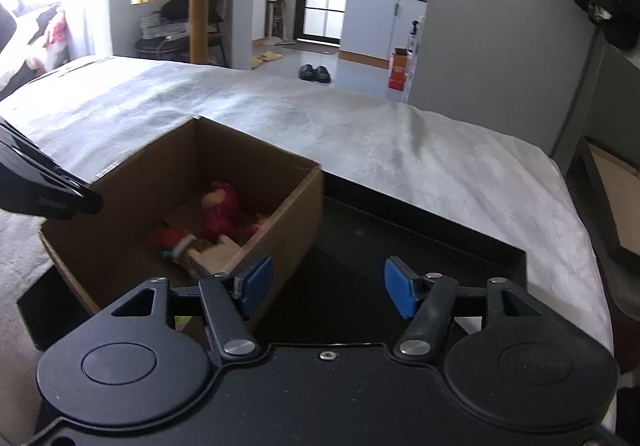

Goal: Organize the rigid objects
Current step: 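Move the right tool to the white plug-shaped block and grasp it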

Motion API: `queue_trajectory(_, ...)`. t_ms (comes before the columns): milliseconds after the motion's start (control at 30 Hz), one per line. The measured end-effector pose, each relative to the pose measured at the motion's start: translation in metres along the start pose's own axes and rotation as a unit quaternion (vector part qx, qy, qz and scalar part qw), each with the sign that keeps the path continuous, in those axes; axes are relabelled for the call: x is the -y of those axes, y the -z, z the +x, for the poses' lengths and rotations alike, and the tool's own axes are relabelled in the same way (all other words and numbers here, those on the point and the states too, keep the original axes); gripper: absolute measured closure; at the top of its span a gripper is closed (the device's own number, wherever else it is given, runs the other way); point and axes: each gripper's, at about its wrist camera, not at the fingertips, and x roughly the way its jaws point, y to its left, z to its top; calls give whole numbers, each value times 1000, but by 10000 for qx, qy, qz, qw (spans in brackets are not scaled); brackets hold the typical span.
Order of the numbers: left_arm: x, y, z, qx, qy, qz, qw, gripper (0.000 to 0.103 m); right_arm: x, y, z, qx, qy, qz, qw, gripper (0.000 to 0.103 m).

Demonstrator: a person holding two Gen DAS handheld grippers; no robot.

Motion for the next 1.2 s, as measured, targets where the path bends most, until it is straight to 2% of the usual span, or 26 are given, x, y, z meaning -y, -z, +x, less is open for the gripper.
queue_trajectory(533, 7, -2, 1, -52, -174, 69, 9998, 95, 55, 36, 22, -334, 643, 416, 9965, 41)
queue_trajectory(667, 8, -1, 1, -62, -184, 68, 9998, 95, 67, 39, 37, -365, 721, 326, 9962, 41)
queue_trajectory(1000, 9, -1, 1, -63, -203, 84, 9997, 95, 93, 55, 68, -517, 876, 65, 9948, 50)
queue_trajectory(1200, 8, -1, 1, -46, -193, 82, 9998, 95, 97, 48, 77, -558, 935, -167, 9939, 51)
